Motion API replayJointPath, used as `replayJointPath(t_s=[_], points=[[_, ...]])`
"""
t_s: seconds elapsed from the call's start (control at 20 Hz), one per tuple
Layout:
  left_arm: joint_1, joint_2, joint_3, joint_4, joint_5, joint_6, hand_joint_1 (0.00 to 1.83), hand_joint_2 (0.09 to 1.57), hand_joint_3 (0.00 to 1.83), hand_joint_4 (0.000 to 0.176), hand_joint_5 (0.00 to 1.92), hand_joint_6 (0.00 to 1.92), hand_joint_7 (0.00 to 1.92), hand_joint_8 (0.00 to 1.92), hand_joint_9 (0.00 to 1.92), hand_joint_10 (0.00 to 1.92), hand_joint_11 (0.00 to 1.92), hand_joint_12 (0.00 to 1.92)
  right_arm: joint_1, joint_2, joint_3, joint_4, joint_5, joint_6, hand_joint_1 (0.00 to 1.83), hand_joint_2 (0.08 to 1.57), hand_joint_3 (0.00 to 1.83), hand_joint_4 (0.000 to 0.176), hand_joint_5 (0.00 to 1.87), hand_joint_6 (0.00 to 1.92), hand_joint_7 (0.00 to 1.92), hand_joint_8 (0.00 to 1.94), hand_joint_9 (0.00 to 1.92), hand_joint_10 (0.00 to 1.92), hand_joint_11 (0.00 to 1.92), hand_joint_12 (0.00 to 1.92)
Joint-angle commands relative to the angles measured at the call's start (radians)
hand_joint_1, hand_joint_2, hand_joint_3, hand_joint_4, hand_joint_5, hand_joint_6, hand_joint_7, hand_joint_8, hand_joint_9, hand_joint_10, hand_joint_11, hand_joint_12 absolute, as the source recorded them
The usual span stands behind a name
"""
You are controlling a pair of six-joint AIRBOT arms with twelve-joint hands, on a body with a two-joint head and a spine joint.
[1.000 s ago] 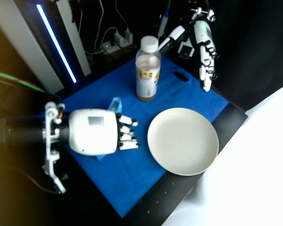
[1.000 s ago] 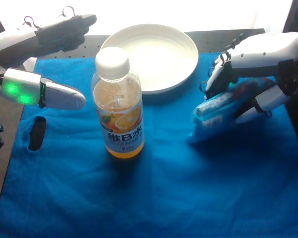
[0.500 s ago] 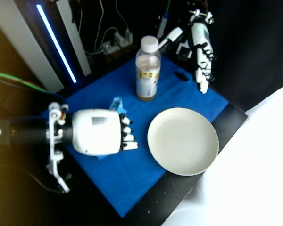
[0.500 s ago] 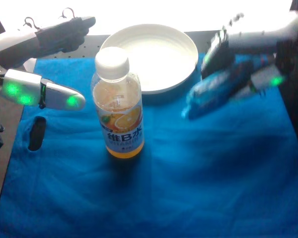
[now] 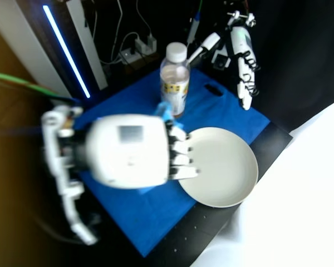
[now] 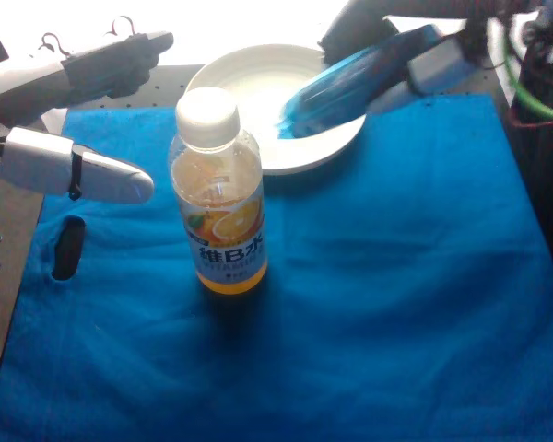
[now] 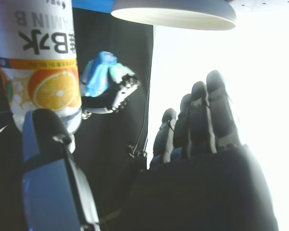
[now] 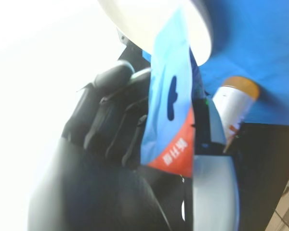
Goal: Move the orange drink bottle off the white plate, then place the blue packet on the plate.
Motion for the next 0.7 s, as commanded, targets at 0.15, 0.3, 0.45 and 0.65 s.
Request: replayJointPath(t_s=[0.15, 0.3, 0.45, 0.65], points=[[-0.048, -0.017, 0.014, -0.015, -0.095, -0.01, 0.71, 0.78, 0.0, 0.085, 0.0, 0.0, 0.08, 0.0, 0.14, 0.0, 0.12, 0.1, 0.018, -0.074, 0.089, 0.106, 0.016, 0.009, 1.16, 1.12, 0.0, 0.0, 0.98, 0.96, 0.96, 1.88, 1.08, 1.92, 1.19, 1.92], [-0.064, -0.024, 0.017, -0.006, -0.096, -0.011, 0.74, 0.78, 0.0, 0.062, 0.0, 0.0, 0.06, 0.0, 0.14, 0.0, 0.12, 0.11, 0.018, -0.132, 0.146, 0.127, 0.008, 0.009, 1.16, 1.12, 0.0, 0.0, 0.97, 0.98, 0.84, 1.47, 0.82, 1.81, 0.85, 1.92], [-0.079, -0.034, 0.021, 0.003, -0.1, -0.013, 0.73, 0.81, 0.01, 0.05, 0.0, 0.0, 0.06, 0.0, 0.15, 0.0, 0.13, 0.12, 0.018, -0.176, 0.187, 0.138, -0.015, 0.009, 1.26, 1.12, 0.0, 0.0, 0.97, 0.78, 0.99, 1.21, 0.94, 1.05, 0.83, 1.4], [-0.1, -0.04, 0.022, 0.013, -0.106, -0.023, 0.67, 0.84, 0.0, 0.028, 0.0, 0.0, 0.06, 0.0, 0.14, 0.01, 0.02, 0.4, 0.018, -0.242, 0.271, 0.172, -0.04, 0.009, 1.23, 1.11, 0.0, 0.0, 0.95, 0.96, 1.05, 0.96, 1.17, 0.29, 0.84, 1.02]])
